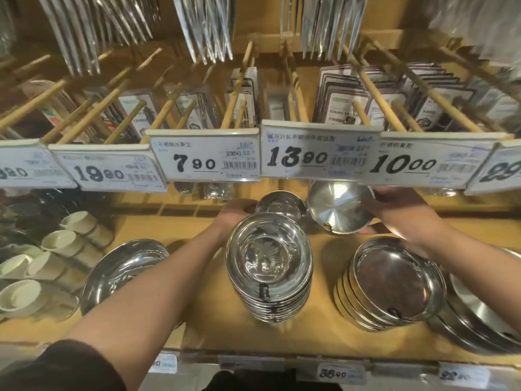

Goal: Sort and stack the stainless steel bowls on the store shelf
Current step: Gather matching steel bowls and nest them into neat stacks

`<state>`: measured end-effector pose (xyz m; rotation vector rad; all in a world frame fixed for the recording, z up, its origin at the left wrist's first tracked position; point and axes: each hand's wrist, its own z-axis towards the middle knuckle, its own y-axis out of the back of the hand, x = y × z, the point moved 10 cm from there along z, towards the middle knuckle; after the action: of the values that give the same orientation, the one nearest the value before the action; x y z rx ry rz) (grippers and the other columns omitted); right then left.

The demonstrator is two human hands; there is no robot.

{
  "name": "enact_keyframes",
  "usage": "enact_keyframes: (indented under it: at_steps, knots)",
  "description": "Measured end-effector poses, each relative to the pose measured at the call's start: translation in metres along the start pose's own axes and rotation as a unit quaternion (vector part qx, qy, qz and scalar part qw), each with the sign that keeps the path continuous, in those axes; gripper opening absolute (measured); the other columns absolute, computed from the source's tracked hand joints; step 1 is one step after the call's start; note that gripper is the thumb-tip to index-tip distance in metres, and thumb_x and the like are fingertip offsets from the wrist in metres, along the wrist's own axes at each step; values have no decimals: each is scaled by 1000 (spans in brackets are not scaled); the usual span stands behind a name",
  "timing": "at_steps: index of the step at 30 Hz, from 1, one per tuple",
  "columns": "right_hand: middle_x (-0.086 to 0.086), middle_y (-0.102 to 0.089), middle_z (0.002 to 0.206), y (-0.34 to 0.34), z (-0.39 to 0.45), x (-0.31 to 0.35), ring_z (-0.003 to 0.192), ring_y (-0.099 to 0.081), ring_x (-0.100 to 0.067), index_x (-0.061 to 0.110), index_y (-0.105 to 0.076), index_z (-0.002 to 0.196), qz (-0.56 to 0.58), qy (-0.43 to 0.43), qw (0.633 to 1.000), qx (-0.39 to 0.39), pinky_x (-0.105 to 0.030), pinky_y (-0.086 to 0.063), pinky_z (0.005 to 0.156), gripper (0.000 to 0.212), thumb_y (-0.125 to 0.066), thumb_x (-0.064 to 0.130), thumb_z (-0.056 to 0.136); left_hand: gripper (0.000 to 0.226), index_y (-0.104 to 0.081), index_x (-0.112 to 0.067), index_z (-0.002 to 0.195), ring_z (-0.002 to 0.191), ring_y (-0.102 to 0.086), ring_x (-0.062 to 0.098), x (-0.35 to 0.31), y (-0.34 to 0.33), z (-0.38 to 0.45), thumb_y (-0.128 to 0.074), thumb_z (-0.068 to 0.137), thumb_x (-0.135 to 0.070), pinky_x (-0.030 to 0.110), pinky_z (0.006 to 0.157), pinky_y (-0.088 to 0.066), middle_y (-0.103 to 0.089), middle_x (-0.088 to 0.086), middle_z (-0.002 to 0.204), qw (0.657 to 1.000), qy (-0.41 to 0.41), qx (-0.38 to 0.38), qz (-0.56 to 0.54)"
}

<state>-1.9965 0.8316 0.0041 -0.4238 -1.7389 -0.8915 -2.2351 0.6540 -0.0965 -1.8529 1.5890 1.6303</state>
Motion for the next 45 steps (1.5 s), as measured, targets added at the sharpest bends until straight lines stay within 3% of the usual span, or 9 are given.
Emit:
enact_keyframes:
  at_steps: [3,10,16,19,22,28,33,38,45]
  knots:
    - [-7,-76,111,-8,0,-1,100,-74,-25,12,-72,118,22,2,999,23,-46,-60,88,20,-60,13,101,52,-62,-8,130,96,-71,9,-7,19,-13,-80,82,-8,22,88,-58,-73,-1,105,997,-45,-36,-50]
    - [-1,-77,105,-17,-5,9,93,-76,-20,25,-73,107,37,-8,998,48,-35,-64,66,23,-61,8,98,25,-70,-5,116,94,-72,36,-19,55,-45,-70,91,-5,44,85,-61,-75,15,106,985,-71,-114,-106]
    - [-13,-73,111,-17,-10,27,92,-76,-26,10,-63,119,58,-5,997,47,-51,-63,77,24,-64,5,95,22,-70,-13,112,88,-72,38,-23,89,-73,-73,90,-16,52,75,-63,-74,10,102,983,-72,-151,-70]
    - [-15,-72,111,-17,-15,37,95,-74,-29,4,-62,115,59,-1,997,57,-54,-62,78,20,-64,8,96,11,-72,-25,91,78,-75,33,-19,110,-90,-75,88,-15,43,66,-64,-77,1,87,979,-54,-189,-53]
    - [-12,-73,110,-21,-21,41,96,-74,-27,8,-64,114,89,-15,993,76,-42,-64,72,17,-61,7,97,31,-71,-31,79,68,-72,20,-3,125,-105,-73,85,-1,36,64,-64,-76,0,78,975,-8,-209,-78]
    - [-19,-72,107,-36,-38,46,98,-74,-34,7,-63,113,105,-64,988,94,-44,-61,79,18,-58,0,97,31,-69,-22,107,57,-70,7,-1,149,-140,-65,89,3,20,55,-58,-72,1,85,971,12,-220,-96]
    - [-16,-78,81,-41,-68,48,65,-76,-23,-3,-64,101,122,-127,982,66,-23,-60,51,8,-61,2,96,19,-71,-18,105,53,-69,6,14,180,-164,-71,88,-9,12,42,-48,-74,3,87,961,34,-268,-56]
    - [-16,-77,87,-53,-103,67,63,-76,-20,4,-71,98,114,-92,988,50,-20,-57,48,14,-59,-3,96,28,-72,-18,110,80,-76,32,30,201,-189,-76,82,-14,47,78,-63,-75,10,105,963,60,-253,-73]
    - [-15,-73,105,-83,-150,74,91,-75,-28,7,-71,99,158,-88,983,31,-27,-62,55,22,-54,-7,96,26,-75,-9,107,63,-71,19,30,201,-236,-72,83,1,49,72,-64,-76,7,91,972,21,-199,-123]
